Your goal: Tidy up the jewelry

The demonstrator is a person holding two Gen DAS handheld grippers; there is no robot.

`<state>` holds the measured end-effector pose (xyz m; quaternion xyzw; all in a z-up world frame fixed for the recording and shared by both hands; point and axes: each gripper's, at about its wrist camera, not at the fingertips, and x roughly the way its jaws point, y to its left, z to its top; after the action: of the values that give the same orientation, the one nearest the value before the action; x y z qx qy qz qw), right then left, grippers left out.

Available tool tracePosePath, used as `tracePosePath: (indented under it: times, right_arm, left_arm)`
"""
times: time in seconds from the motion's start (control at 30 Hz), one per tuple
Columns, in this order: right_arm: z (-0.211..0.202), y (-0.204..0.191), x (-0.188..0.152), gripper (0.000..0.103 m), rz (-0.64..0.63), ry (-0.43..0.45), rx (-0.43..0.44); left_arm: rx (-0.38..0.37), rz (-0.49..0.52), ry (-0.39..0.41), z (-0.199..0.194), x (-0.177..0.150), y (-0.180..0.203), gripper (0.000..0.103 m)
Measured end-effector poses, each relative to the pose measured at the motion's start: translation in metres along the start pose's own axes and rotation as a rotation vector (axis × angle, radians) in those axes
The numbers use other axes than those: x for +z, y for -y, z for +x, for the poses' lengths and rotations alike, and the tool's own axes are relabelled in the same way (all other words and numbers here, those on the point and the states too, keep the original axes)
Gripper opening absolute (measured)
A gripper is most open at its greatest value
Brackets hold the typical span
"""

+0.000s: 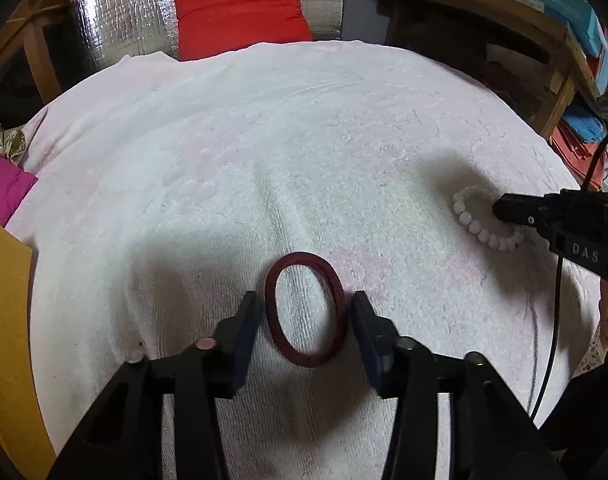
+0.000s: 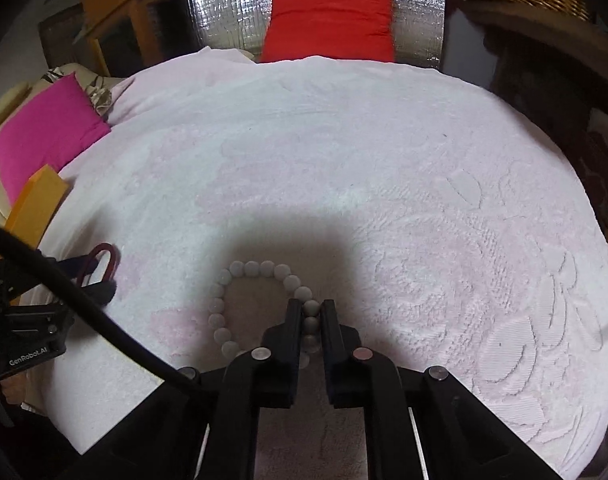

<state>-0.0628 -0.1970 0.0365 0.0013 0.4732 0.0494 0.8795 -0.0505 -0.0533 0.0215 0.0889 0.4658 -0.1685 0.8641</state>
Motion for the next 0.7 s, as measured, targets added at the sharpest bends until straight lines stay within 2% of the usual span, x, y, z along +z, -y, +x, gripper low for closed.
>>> tracePosePath:
  times: [0.17, 0.2, 0.23, 0.33, 0.4, 0.5, 0.7]
  right_arm:
    - [0.001, -0.008, 0.002, 0.014, 0.003, -0.021, 0.027]
    - [0.004, -0.01, 0.002, 0.014, -0.003, -0.02, 0.023]
    - [0.004, -0.013, 0.001, 0.014, -0.015, -0.016, 0.019]
    - [0.004, -0.019, 0.001, 0.01, -0.043, -0.004, 0.014]
    - [0.001, -0.024, 0.001, 0.011, -0.045, 0.013, 0.023]
    - [-0.002, -0.032, 0.003, 0.01, -0.058, 0.036, 0.026]
    - [-0.011, -0.047, 0.011, 0.01, -0.05, 0.086, 0.055]
  left_arm:
    - [-0.013, -0.02, 0.004, 0.002, 0.001, -0.003, 0.051]
    - [-0.011, -0.018, 0.007, 0.002, 0.001, -0.004, 0.048]
    - [-0.007, -0.011, 0.011, 0.001, 0.001, -0.003, 0.039]
    - [0.001, -0.001, 0.02, -0.002, 0.001, -0.002, 0.021]
    - [0.011, -0.001, 0.025, -0.003, 0.001, -0.003, 0.015]
    - [0.031, -0.004, 0.04, -0.009, 0.0, -0.006, 0.011]
    - [0.062, -0.023, 0.064, -0.022, -0.002, -0.016, 0.011]
